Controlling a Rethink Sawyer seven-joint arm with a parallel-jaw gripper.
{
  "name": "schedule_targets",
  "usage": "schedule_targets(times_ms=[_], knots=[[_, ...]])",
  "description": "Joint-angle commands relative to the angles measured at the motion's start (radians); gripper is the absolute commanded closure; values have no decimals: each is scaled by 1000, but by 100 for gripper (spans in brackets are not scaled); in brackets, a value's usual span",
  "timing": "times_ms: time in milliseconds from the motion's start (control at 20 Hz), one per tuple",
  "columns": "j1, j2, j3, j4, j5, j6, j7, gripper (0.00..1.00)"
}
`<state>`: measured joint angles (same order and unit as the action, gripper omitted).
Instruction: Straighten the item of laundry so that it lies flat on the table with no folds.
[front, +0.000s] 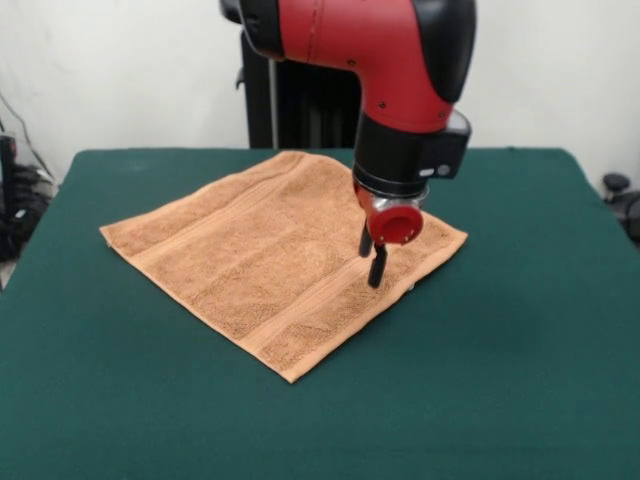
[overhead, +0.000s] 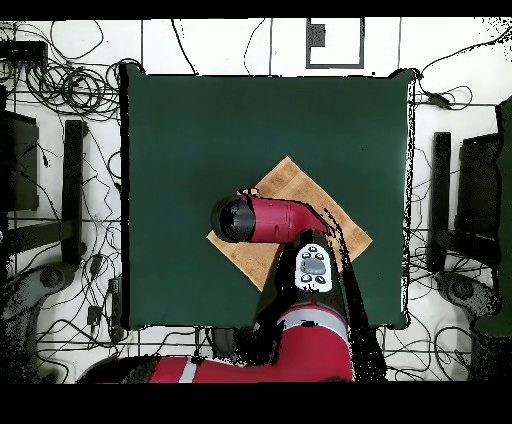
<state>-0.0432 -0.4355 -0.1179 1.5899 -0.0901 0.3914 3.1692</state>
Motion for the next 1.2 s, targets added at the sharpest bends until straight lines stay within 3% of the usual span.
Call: schedule_targets(times_ms=[50, 1200], knots=[[5, 43, 58, -46, -54, 95, -115, 0], [-9, 52, 71, -69, -103, 95, -110, 0]])
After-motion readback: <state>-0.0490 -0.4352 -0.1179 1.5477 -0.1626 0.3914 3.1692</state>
